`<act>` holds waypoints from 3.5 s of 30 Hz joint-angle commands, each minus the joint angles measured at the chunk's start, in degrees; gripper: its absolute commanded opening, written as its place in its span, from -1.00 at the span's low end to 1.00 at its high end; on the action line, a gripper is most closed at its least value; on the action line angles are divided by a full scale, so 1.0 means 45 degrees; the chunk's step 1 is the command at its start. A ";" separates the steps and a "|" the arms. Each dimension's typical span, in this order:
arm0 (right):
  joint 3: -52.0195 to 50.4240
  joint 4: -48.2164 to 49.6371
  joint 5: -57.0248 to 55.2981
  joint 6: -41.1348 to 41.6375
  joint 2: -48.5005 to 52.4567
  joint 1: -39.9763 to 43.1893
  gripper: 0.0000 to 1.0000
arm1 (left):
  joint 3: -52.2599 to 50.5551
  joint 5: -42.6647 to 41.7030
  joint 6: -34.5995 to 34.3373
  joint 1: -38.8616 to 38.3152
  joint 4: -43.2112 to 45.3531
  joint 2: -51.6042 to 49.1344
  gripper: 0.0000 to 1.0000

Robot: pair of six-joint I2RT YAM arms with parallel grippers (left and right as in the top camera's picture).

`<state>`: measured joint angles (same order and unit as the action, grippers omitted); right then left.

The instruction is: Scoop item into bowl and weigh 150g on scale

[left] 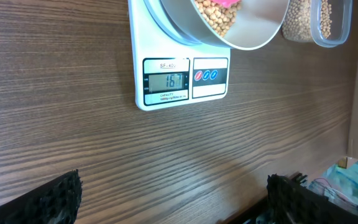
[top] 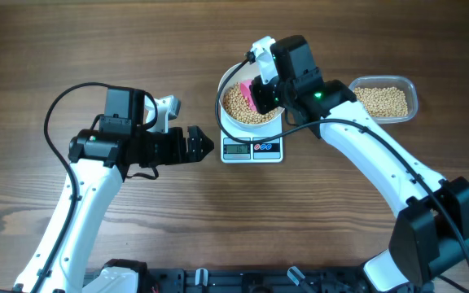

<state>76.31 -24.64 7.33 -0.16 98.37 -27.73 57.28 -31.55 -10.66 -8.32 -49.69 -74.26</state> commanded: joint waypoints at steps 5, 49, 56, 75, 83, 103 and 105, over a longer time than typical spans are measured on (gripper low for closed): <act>0.0044 0.0024 0.0393 0.0748 0.0141 -0.0034 -0.91 | 0.0267 -0.0155 -0.0024 -0.0049 0.0039 0.0019 1.00; 0.0049 0.0228 0.0408 0.2409 -0.1933 0.1049 -0.91 | 0.0267 -0.0155 -0.0024 -0.0049 0.0039 0.0019 1.00; 0.0044 -0.0068 0.0933 0.1229 -0.1933 0.1049 -0.91 | 0.0267 -0.0155 -0.0024 -0.0049 0.0039 0.0019 1.00; 0.0039 -0.0369 0.0792 -0.0782 -0.1948 0.0787 -0.92 | 0.0267 -0.0155 -0.0024 -0.0049 0.0039 0.0019 1.00; 0.0039 -0.0447 0.0486 -0.1287 -0.1894 0.0699 -0.92 | 0.0267 -0.0155 -0.0024 -0.0044 0.0039 0.0019 1.00; 0.0044 -0.0704 0.0199 -0.2263 -0.1768 0.0661 -0.91 | 0.0267 -0.0155 -0.0024 -0.0049 0.0039 0.0019 1.00; 0.0044 -0.0714 0.0189 -0.2268 -0.1768 0.0583 -0.91 | 0.0267 -0.0155 -0.0024 -0.0044 0.0039 0.0019 1.00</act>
<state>76.31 -27.94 8.54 -9.13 91.26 -24.49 57.30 -31.55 -10.66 -8.32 -49.69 -74.26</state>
